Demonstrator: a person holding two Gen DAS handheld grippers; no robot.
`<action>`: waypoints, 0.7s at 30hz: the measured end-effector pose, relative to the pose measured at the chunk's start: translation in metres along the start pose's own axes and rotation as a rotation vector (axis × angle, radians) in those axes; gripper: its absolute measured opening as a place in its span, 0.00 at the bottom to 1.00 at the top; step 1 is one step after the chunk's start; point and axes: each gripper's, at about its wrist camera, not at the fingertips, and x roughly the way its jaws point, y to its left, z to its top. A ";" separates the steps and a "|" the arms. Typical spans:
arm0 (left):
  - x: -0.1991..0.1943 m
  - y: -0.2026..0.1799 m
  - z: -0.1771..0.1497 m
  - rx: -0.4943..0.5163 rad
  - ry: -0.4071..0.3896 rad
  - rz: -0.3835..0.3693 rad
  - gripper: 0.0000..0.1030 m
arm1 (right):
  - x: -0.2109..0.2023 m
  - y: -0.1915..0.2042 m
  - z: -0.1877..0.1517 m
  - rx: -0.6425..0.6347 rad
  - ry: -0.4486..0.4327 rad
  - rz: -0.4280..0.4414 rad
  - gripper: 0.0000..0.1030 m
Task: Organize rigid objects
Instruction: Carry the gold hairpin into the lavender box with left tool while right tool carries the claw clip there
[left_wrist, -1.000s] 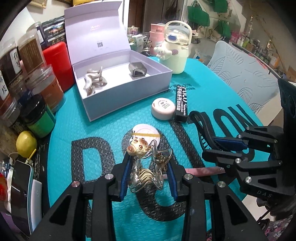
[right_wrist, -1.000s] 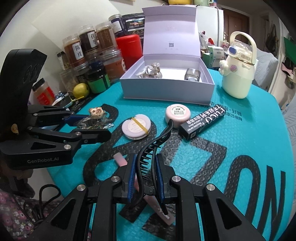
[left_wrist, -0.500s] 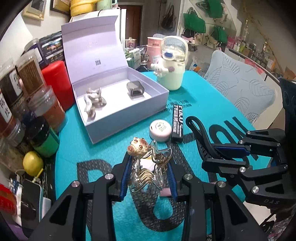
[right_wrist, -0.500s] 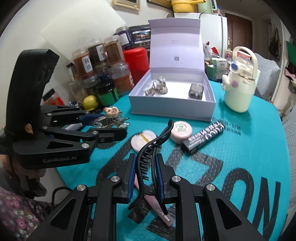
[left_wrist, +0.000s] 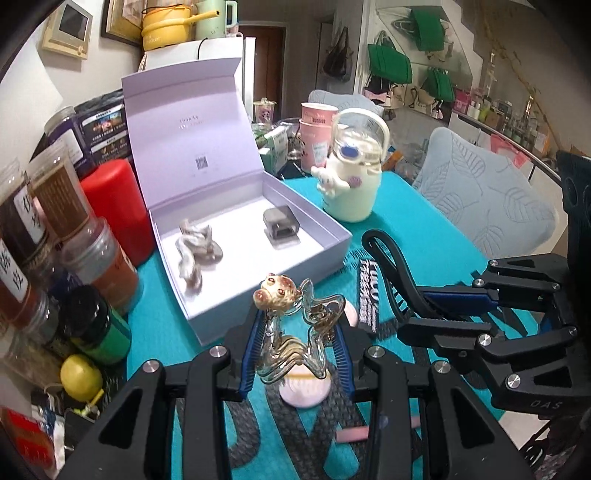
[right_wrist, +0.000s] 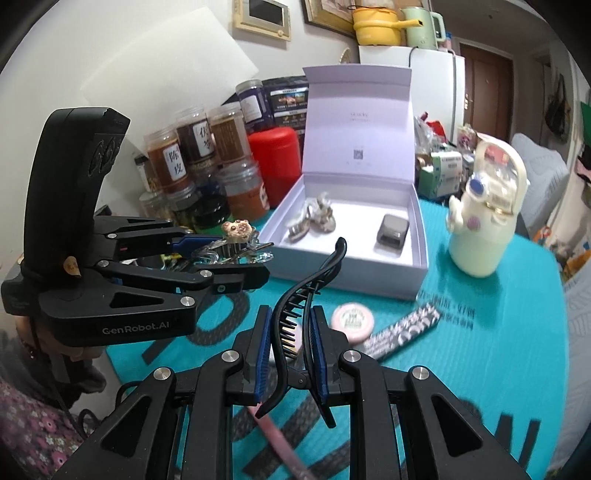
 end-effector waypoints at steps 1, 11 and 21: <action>0.002 0.002 0.003 -0.001 -0.002 0.001 0.34 | 0.001 -0.001 0.004 -0.004 -0.004 0.001 0.20; 0.016 0.024 0.032 -0.006 -0.027 0.036 0.34 | 0.019 -0.016 0.040 -0.030 -0.031 0.003 0.20; 0.034 0.046 0.058 -0.010 -0.033 0.066 0.34 | 0.046 -0.030 0.072 -0.049 -0.047 0.011 0.20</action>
